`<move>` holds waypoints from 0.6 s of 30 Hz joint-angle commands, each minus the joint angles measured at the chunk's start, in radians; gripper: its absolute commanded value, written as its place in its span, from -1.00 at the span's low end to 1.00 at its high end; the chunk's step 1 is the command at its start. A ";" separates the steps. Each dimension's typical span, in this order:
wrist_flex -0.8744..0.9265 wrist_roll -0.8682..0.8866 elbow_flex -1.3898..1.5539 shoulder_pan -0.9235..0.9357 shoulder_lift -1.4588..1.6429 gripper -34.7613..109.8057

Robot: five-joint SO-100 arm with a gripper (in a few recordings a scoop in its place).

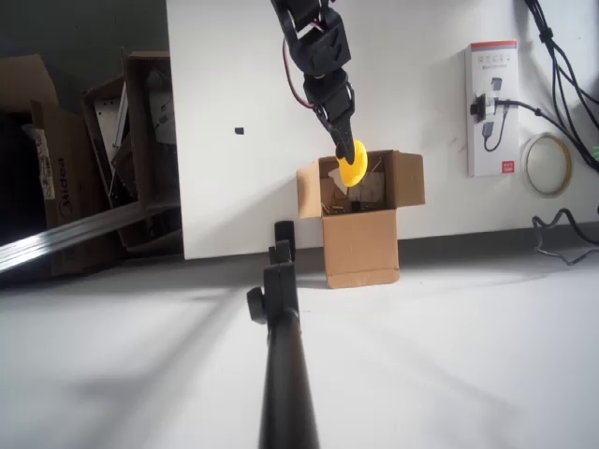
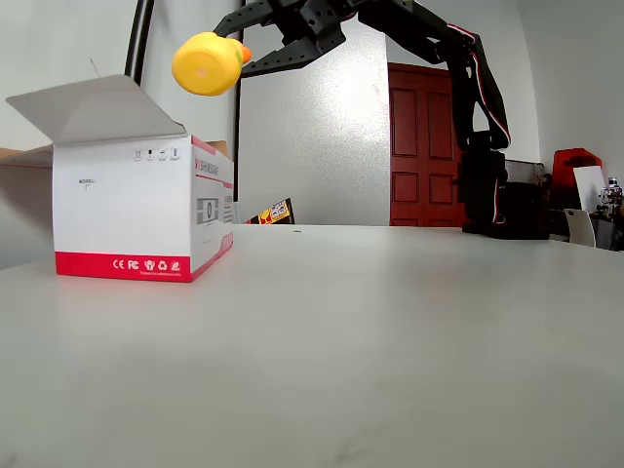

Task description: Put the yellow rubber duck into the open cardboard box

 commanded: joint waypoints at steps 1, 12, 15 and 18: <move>0.008 0.017 -0.052 0.015 0.003 -0.23; 0.023 0.017 -0.052 0.015 0.006 -0.23; 0.034 0.012 -0.052 0.021 0.015 -0.30; 0.043 0.014 -0.052 0.035 0.025 -0.36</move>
